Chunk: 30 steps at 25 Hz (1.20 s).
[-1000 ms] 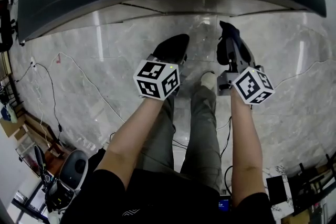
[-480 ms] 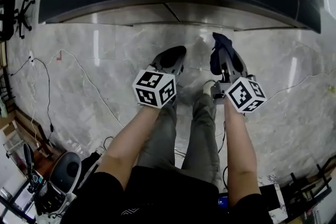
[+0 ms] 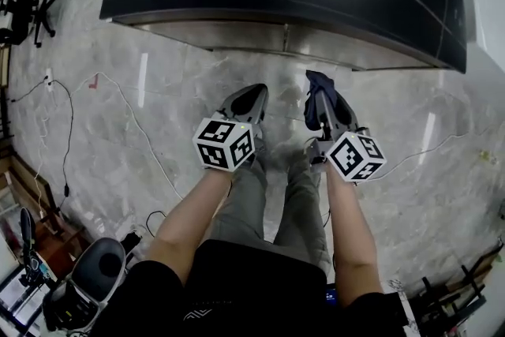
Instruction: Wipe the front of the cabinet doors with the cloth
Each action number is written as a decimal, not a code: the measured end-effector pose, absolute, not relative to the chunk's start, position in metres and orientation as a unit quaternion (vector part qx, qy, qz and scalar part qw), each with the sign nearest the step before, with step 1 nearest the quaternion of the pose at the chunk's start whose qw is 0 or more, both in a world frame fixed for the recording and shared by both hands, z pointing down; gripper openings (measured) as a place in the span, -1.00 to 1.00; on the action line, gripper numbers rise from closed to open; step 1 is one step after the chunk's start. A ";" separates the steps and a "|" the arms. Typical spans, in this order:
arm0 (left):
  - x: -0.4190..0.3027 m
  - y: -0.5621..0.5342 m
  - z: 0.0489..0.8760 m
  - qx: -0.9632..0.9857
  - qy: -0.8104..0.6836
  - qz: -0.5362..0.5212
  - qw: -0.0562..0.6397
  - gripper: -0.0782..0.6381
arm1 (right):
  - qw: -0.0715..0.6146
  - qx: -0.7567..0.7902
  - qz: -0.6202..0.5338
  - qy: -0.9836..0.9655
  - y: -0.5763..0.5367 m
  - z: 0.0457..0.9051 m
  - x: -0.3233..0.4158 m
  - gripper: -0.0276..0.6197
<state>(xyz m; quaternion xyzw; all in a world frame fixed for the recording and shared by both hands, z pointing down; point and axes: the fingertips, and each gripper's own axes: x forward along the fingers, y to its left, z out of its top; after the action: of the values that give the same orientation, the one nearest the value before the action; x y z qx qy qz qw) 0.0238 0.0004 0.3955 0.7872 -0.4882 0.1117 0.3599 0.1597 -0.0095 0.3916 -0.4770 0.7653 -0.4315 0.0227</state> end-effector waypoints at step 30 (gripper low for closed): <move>0.013 0.032 0.231 0.826 -0.466 0.069 0.309 -0.76 | -0.019 -0.414 -0.350 0.840 0.051 0.230 0.113 -0.65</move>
<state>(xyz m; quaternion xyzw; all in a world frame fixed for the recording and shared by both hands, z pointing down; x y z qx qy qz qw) 0.0134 0.0322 0.2311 0.8261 -0.4660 0.0694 0.3091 0.1132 0.0508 0.2304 -0.4139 0.8400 -0.3503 -0.0190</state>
